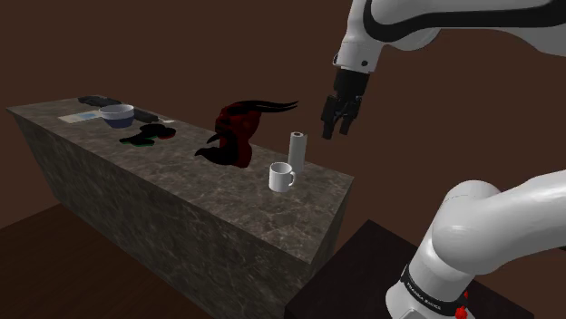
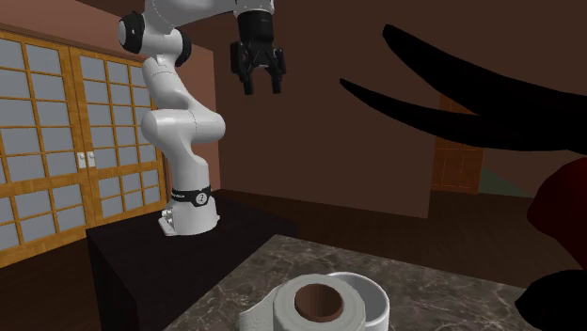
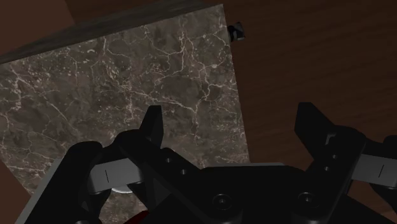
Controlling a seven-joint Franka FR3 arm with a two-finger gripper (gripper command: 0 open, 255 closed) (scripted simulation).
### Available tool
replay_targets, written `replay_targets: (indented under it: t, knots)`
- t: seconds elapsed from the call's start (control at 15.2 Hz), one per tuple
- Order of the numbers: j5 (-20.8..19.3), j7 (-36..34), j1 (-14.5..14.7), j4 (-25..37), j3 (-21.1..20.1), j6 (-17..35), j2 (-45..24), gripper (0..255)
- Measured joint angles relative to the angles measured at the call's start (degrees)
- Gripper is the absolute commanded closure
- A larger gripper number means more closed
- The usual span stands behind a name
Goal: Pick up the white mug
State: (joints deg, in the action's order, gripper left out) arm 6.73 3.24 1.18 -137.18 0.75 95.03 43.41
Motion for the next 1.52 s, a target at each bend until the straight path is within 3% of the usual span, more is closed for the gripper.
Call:
replay_targets:
  t: [0.2, 0.79, 1.52]
  knots:
    - [-0.15, -0.11, -0.19, -0.18, -0.11, 1.95, -1.84, 0]
    - [-1.36, -1.06, -1.54, 0.44, -0.61, 17.57, -18.37, 0]
    - [-3.58, -3.48, -3.06, 10.19, -0.32, 31.19, -41.92, 0]
